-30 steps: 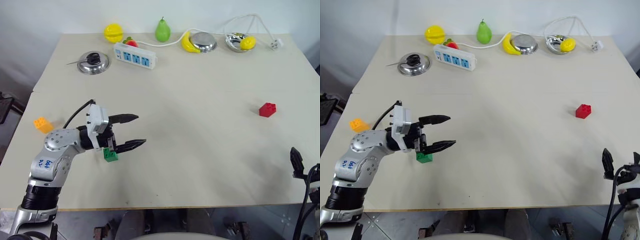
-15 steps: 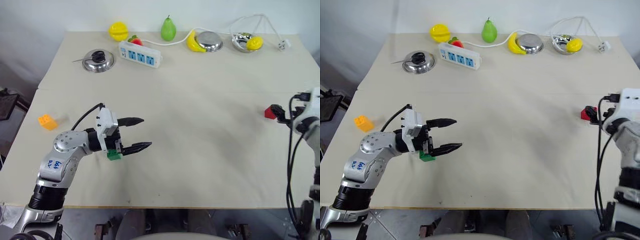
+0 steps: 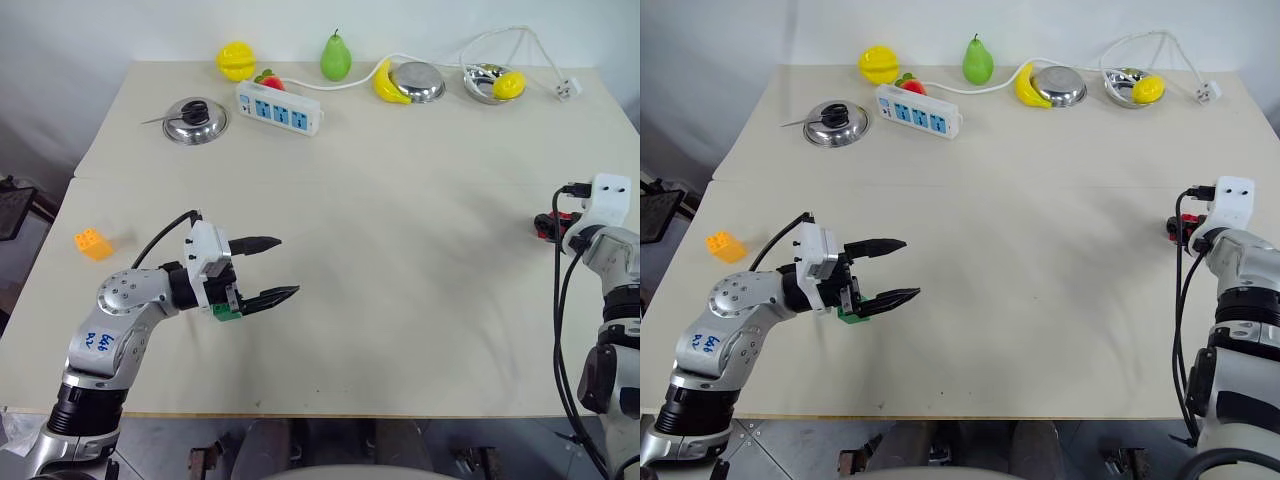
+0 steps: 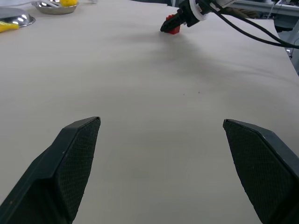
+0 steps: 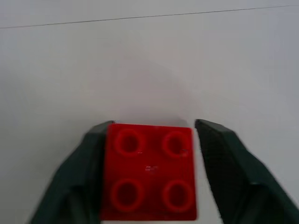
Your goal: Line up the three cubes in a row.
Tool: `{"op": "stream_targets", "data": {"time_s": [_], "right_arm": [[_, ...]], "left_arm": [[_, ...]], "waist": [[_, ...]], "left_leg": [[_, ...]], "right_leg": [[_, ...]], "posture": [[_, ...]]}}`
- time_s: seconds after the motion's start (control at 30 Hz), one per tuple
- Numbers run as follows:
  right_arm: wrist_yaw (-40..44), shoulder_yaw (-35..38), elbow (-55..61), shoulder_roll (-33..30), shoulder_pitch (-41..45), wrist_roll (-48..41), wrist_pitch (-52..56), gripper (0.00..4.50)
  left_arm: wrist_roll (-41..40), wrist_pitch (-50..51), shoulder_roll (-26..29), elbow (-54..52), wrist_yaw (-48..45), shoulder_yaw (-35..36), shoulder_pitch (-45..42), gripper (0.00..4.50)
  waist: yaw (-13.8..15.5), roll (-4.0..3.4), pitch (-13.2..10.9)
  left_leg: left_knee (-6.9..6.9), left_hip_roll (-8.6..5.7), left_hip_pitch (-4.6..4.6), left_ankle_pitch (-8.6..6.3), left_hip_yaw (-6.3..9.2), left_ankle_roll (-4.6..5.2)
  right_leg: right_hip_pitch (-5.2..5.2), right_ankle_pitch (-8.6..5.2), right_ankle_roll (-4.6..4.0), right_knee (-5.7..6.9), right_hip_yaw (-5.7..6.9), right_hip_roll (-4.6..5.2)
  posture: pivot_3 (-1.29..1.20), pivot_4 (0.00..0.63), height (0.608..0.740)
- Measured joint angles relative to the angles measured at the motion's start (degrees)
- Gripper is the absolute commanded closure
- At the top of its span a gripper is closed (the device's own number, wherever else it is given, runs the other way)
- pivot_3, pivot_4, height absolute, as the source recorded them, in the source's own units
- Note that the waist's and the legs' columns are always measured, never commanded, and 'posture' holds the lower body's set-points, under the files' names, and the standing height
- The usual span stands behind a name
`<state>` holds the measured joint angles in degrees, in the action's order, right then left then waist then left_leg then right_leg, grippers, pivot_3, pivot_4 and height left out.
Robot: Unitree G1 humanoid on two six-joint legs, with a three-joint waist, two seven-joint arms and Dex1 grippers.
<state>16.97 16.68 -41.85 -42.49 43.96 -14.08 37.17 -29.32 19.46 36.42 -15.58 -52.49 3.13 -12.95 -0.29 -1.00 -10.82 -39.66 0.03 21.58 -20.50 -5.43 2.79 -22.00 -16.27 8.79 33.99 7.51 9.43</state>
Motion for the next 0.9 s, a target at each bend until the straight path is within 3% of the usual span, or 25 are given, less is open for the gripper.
{"op": "stream_targets", "data": {"time_s": [0.03, 0.13, 0.2, 0.33, 0.47, 0.6, 0.8, 0.83, 0.9], "right_arm": [[0.5, 0.0, 1.6, 0.2, -0.5, -0.5, 1.2, 2.90], [5.9, -0.7, 8.2, 0.1, -2.4, -2.5, 4.3, 2.95], [15.6, -5.2, 14.9, -1.2, -4.5, -4.1, 4.1, 2.95], [44.3, -18.2, 27.8, -5.2, -9.3, -3.4, -15.1, 2.95], [61.9, -28.2, 21.3, -4.1, -5.1, 1.6, -32.3, 2.95], [68.2, -33.8, 11.2, -0.4, 1.6, 7.0, -39.6, 2.95], [70.7, -35.3, -0.6, 3.0, 7.1, 10.9, -47.5, 2.95], [70.8, -35.2, -1.6, 3.3, 7.5, 10.9, -47.6, 2.24], [70.9, -34.7, -3.6, 3.9, 7.9, 10.9, -47.7, 1.73]], "left_arm": [[0.0, 0.0, 0.1, 0.0, 0.0, 0.4, 0.0, 0.00], [0.0, 0.0, 0.7, 0.0, -0.1, 1.5, 0.3, 0.00], [0.0, -0.1, 0.8, 0.2, -0.2, 2.6, 0.8, 0.00], [0.0, -1.4, 1.6, 3.3, -2.0, 5.0, 1.5, 0.00], [0.1, -2.7, 1.9, 5.4, -2.9, 6.0, 2.2, 0.00], [0.1, -2.8, 1.9, 4.9, -3.0, 5.9, 2.6, 0.00], [0.0, -2.2, 2.2, 3.1, -2.6, 7.2, 4.6, 0.00], [0.0, -2.1, 2.4, 2.9, -2.6, 7.5, 4.7, 0.00], [0.0, -1.9, 2.6, 2.8, -2.5, 8.2, 4.9, 0.00]], "waist": [[0.0, 0.00, 0.0], [0.0, 0.00, 0.0], [0.0, -0.01, 0.0], [-0.1, 0.00, 0.0], [-0.3, 0.07, -0.1], [-0.2, 0.10, -0.1], [-0.4, 0.11, -0.1], [-0.4, 0.12, -0.1], [-0.5, 0.11, -0.1]], "left_leg": [[0.00, -0.01, 0.00, 0.00, 0.00, 0.00], [0.00, -0.01, 0.00, 0.00, -0.01, 0.00], [0.02, 0.00, 0.00, 0.00, 0.00, 0.00], [0.02, -0.17, -0.04, -0.02, -0.07, -0.03], [-0.07, 0.00, -0.16, -0.02, -0.05, -0.03], [-0.14, 0.04, -0.15, -0.02, 0.05, -0.03], [-0.19, 0.04, -0.15, -0.02, 0.17, -0.03], [-0.24, 0.05, -0.17, -0.02, 0.20, -0.03], [-0.28, 0.05, -0.19, -0.02, 0.20, -0.03]], "right_leg": [[0.00, 0.00, 0.00, 0.00, -0.01, 0.00], [0.00, 0.00, 0.00, -0.01, -0.02, 0.00], [-0.01, 0.00, 0.00, -0.04, -0.01, -0.02], [-0.01, 0.01, 0.03, -0.10, -0.02, -0.11], [0.13, 0.03, 0.06, -0.08, -0.05, -0.08], [0.17, 0.03, 0.05, -0.07, 0.01, -0.06], [0.28, 0.02, 0.04, -0.08, 0.10, -0.03], [0.34, 0.02, 0.04, -0.08, 0.13, -0.03], [0.37, 0.02, 0.04, -0.05, 0.12, -0.03]], "posture": [[0.00, 0.150, 0.740], [0.00, 0.150, 0.740], [0.00, 0.150, 0.740], [0.00, 0.150, 0.740], [0.00, 0.150, 0.740], [0.00, 0.150, 0.740], [0.00, 0.150, 0.740], [0.00, 0.150, 0.740], [0.00, 0.150, 0.740]]}}
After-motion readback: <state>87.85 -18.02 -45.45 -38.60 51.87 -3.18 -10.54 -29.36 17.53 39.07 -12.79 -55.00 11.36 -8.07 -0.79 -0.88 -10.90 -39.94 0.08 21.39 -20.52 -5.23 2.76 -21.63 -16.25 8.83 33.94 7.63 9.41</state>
